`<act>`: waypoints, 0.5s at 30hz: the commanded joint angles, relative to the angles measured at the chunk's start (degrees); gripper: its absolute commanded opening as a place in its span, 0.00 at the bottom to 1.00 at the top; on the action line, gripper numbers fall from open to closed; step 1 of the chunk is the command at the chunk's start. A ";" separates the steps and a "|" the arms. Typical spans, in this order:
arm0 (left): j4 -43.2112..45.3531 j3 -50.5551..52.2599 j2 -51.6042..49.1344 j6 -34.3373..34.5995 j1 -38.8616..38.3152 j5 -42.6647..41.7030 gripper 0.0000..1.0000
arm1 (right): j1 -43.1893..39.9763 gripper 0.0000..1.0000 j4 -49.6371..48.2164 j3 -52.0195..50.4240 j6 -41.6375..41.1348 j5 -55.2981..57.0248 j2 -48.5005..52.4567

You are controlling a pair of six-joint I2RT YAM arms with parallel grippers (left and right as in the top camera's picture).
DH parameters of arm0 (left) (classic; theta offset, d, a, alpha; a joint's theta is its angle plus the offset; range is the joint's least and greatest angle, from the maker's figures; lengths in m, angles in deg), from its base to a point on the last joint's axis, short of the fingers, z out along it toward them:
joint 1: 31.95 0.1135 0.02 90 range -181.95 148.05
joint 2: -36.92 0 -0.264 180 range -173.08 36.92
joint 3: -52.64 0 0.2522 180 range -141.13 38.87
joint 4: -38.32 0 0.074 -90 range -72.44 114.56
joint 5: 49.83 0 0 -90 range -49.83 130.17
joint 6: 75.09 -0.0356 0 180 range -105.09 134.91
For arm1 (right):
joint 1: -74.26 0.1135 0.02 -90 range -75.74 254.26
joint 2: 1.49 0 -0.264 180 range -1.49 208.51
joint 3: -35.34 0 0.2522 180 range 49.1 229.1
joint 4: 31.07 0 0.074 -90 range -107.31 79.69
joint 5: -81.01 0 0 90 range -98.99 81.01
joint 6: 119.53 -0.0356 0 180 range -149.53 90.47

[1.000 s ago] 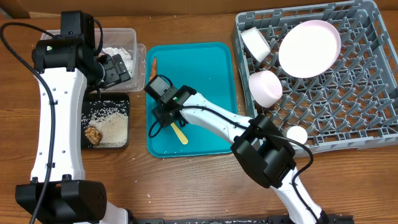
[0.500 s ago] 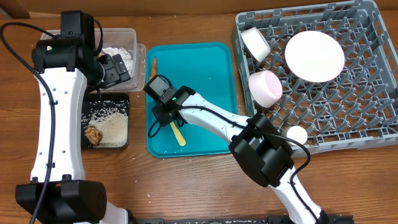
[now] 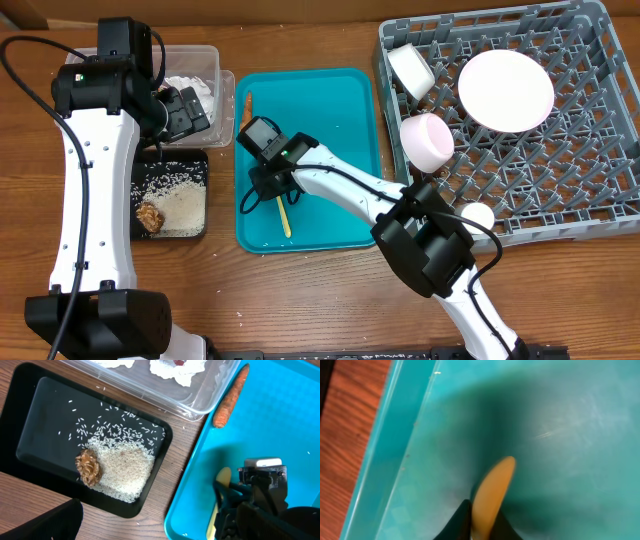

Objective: Sort waste into correct bins and load items into the dishwasher
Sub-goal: 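Lift the yellow spoon and lay it in the dish rack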

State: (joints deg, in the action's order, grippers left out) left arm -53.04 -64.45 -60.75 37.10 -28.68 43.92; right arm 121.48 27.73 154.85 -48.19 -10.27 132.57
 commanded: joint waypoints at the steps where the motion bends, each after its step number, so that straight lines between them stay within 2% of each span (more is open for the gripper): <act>1: 0.09 -0.37 -0.48 0.11 0.09 0.72 1.00 | -1.18 0.04 2.23 1.11 -0.94 -1.20 1.99; 5: 0.07 -0.37 -0.48 0.11 0.07 0.72 1.00 | -3.26 0.04 10.40 7.58 -0.96 -3.28 -0.35; 11: 0.07 -0.37 -0.48 0.11 0.09 0.72 1.00 | -7.74 0.04 27.26 22.71 -1.49 -2.82 -8.35; 15: 0.07 -0.37 -0.48 0.11 0.09 0.72 1.00 | -12.70 0.04 37.59 28.26 -8.98 5.49 -15.17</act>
State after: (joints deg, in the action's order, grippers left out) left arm -53.02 -64.45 -60.75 37.10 -28.68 43.92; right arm 112.76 60.82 177.80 -50.68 -11.75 127.57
